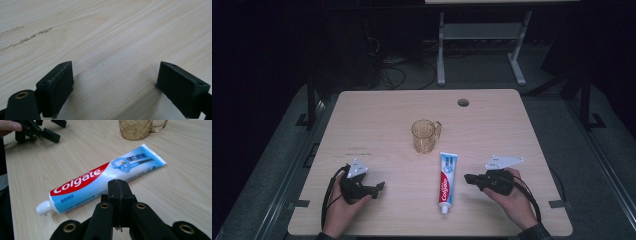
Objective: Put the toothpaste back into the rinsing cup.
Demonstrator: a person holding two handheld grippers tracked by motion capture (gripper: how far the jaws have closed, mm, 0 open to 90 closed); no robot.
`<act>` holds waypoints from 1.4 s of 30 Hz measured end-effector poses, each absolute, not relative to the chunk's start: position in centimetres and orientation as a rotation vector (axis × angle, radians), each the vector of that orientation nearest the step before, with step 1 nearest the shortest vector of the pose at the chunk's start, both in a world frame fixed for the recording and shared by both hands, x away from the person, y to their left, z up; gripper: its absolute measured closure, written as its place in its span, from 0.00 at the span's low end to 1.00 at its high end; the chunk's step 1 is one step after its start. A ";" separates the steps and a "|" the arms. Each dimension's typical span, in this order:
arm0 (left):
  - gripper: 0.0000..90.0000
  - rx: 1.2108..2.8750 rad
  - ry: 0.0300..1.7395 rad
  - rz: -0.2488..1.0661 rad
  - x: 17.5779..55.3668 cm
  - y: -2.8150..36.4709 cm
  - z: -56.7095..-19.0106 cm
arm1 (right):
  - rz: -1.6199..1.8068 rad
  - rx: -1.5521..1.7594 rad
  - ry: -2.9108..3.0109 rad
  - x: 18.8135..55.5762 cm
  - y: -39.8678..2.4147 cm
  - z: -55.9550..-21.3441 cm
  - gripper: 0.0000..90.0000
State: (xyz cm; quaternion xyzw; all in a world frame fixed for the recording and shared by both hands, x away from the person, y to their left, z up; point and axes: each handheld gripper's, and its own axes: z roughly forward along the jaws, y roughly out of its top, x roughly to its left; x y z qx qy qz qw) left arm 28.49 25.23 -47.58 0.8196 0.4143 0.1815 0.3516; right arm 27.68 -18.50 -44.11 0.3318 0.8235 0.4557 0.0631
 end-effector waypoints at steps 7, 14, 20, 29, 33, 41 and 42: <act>0.14 2.123 1.070 0.469 28.5 25.2 -47.6 | 1.384 0.959 2.521 28.0 -17.1 -44.0 1.00; 0.14 2.124 1.068 0.468 28.5 25.2 -47.6 | 1.392 0.925 2.559 28.2 -15.4 -44.1 1.00; 0.14 2.128 1.068 0.467 28.5 25.2 -47.5 | 1.394 0.886 2.599 28.5 -13.7 -44.2 1.00; 0.14 2.128 1.066 0.466 28.5 25.2 -47.5 | 1.390 0.841 2.651 28.7 -11.6 -44.7 1.00; 0.14 2.127 1.064 0.466 28.5 25.2 -47.6 | 1.374 0.815 2.679 28.8 -10.6 -45.0 1.00; 0.14 2.131 1.057 0.464 28.5 25.2 -47.6 | 1.335 0.774 2.724 28.7 -9.1 -45.6 1.00; 0.14 2.131 1.056 0.464 28.5 25.2 -47.6 | 1.332 0.775 2.729 28.7 -9.0 -45.6 1.00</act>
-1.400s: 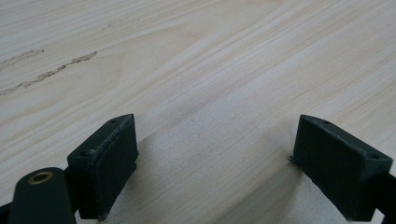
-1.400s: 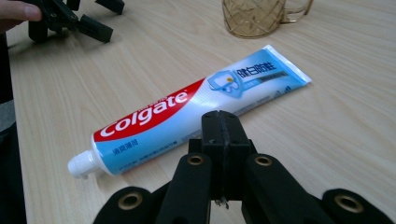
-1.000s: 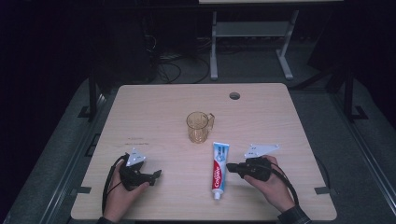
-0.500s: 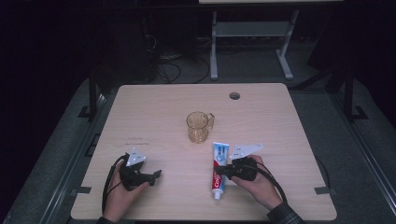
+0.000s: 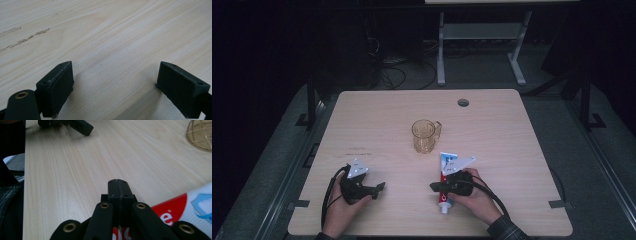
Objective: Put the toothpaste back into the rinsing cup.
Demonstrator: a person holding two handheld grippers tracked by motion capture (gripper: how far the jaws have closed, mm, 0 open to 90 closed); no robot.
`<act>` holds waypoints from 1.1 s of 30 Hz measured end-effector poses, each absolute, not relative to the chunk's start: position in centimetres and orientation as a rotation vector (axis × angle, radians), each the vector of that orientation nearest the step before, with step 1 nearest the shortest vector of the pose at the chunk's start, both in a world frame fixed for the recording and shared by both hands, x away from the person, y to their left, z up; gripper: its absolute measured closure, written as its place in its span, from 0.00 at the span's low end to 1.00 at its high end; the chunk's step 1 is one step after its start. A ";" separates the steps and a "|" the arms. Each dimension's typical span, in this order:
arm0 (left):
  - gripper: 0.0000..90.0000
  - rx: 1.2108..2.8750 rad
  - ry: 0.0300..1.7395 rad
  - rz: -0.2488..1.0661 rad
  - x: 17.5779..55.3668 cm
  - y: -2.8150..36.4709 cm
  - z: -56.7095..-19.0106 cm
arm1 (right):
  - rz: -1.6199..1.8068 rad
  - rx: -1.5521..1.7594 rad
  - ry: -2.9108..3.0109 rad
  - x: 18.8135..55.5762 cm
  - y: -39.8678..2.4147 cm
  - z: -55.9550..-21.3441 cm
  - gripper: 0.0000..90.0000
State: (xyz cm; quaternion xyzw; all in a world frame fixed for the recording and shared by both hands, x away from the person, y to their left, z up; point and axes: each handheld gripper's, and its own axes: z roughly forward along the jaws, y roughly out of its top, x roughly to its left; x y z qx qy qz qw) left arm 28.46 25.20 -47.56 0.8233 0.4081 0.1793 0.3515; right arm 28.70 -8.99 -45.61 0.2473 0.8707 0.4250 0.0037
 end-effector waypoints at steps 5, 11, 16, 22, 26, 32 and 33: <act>0.14 2.135 1.051 0.462 28.4 25.2 -47.5 | 1.285 0.761 2.744 28.6 -8.8 -45.9 1.00; 0.14 2.136 1.048 0.459 28.4 25.2 -47.6 | 1.277 0.763 2.747 28.5 -9.0 -46.0 1.00; 0.14 2.136 1.046 0.459 28.4 25.2 -47.6 | 1.263 0.771 2.750 28.4 -9.4 -46.0 1.00; 0.14 2.135 1.046 0.457 28.4 25.2 -47.6 | 1.246 0.780 2.748 28.2 -10.1 -46.1 1.00; 0.14 2.135 1.045 0.457 28.4 25.2 -47.6 | 1.230 0.785 2.748 28.1 -10.7 -46.2 1.00; 0.14 2.137 1.042 0.456 28.4 25.2 -47.6 | 1.217 0.809 2.743 28.0 -11.7 -46.1 1.00; 0.14 2.137 1.042 0.456 28.4 25.2 -47.6 | 1.215 0.807 2.741 28.0 -11.9 -46.1 1.00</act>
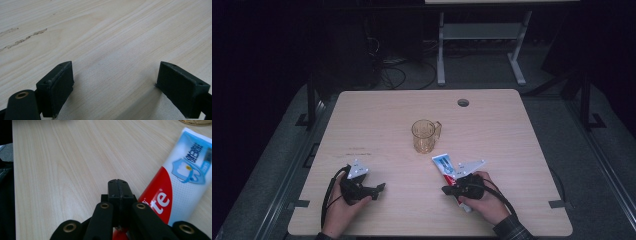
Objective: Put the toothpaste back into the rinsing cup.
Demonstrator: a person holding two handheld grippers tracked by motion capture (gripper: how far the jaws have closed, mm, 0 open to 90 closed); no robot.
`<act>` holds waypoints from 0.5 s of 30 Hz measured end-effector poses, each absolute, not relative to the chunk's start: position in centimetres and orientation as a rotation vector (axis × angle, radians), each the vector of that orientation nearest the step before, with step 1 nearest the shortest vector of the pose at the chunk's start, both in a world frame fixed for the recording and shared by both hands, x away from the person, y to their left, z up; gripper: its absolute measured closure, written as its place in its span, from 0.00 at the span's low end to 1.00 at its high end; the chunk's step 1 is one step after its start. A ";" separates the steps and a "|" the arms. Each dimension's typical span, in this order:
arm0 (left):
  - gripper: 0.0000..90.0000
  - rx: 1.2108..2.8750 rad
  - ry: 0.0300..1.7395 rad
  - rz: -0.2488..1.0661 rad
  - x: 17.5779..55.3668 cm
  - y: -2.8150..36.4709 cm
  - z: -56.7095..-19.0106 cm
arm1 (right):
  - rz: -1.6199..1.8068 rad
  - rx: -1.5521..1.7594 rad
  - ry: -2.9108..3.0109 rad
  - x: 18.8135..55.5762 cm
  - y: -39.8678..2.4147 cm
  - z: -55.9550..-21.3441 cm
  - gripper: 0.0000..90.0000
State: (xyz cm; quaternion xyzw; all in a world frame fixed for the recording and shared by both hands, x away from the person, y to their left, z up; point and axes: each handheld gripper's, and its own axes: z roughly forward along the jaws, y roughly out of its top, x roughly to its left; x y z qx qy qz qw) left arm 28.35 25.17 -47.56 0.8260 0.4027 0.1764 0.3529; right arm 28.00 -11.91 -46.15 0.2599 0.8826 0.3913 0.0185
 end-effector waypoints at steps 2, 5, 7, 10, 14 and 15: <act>0.14 2.136 1.041 0.457 28.3 25.2 -47.6 | 1.209 0.817 2.739 28.0 -12.2 -46.1 1.00; 0.14 2.135 1.042 0.457 28.3 25.2 -47.6 | 1.201 0.825 2.738 27.9 -12.5 -46.1 1.00; 0.14 2.135 1.041 0.457 28.3 25.2 -47.6 | 1.192 0.821 2.736 27.9 -12.8 -46.1 1.00; 0.14 2.135 1.040 0.458 28.3 25.2 -47.6 | 1.188 0.829 2.732 27.8 -13.5 -46.0 1.00; 0.14 2.135 1.041 0.457 28.3 25.2 -47.6 | 1.180 0.841 2.731 27.7 -14.1 -45.9 1.00; 0.14 2.135 1.041 0.457 28.3 25.2 -47.6 | 1.180 0.841 2.731 27.7 -14.1 -45.9 1.00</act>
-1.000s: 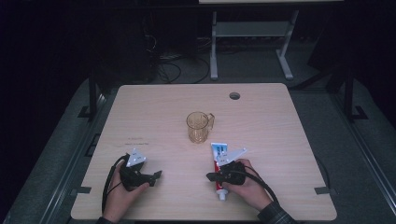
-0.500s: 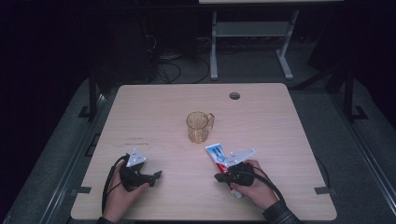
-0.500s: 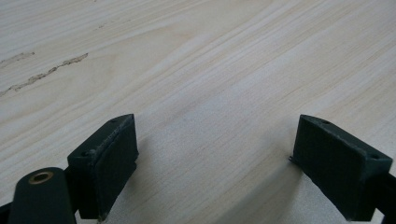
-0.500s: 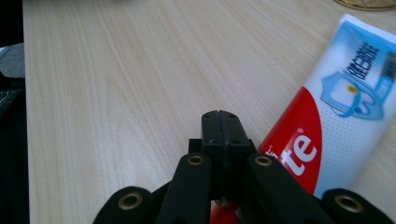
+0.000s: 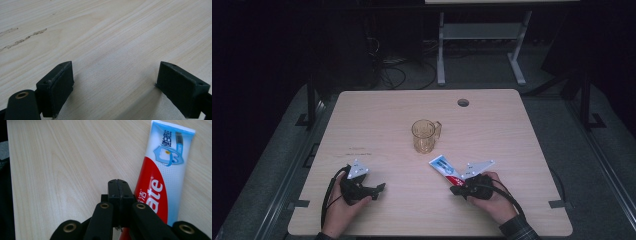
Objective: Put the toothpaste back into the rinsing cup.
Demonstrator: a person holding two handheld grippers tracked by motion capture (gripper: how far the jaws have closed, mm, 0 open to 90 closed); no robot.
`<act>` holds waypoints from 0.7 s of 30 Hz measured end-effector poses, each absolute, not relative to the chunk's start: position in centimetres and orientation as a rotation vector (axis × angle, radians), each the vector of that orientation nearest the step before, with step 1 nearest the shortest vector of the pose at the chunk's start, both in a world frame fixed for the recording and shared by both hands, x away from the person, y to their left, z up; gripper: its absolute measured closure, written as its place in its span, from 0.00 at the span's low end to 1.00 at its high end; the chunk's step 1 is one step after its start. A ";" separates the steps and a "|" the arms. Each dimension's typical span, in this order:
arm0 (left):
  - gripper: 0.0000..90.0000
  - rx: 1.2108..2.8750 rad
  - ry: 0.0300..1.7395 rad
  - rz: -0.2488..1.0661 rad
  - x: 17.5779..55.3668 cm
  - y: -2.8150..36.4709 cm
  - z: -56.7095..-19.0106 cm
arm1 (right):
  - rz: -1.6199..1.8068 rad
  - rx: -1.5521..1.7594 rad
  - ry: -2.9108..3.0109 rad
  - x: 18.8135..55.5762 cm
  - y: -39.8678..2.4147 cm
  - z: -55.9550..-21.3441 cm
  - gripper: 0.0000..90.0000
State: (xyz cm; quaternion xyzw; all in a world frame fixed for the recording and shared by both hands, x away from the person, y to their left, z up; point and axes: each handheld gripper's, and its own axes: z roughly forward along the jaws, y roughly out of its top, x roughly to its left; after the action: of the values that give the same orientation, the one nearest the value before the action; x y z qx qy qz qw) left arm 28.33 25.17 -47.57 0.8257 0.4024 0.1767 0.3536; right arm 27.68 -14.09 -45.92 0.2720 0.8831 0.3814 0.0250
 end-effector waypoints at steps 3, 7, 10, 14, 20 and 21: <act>0.14 2.134 1.041 0.457 28.3 25.2 -47.6 | 1.176 0.843 2.732 27.6 -14.4 -45.9 1.00; 0.14 2.134 1.041 0.457 28.3 25.2 -47.6 | 1.172 0.846 2.730 27.6 -15.0 -45.9 1.00; 0.14 2.133 1.040 0.457 28.3 25.2 -47.6 | 1.168 0.865 2.723 27.5 -15.6 -45.9 1.00; 0.14 2.134 1.040 0.457 28.3 25.2 -47.6 | 1.169 0.862 2.726 27.6 -15.9 -45.9 1.00; 0.14 2.134 1.040 0.457 28.3 25.2 -47.6 | 1.223 0.851 2.703 27.4 -16.1 -44.9 0.92; 0.14 2.133 1.040 0.457 28.3 25.2 -47.6 | 1.231 0.854 2.697 27.4 -16.2 -44.8 0.91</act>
State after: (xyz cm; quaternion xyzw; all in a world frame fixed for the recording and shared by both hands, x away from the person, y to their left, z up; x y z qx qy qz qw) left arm 28.32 25.16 -47.58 0.8252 0.4025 0.1767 0.3545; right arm 27.40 -16.17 -44.76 0.2766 0.8739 0.3987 0.0282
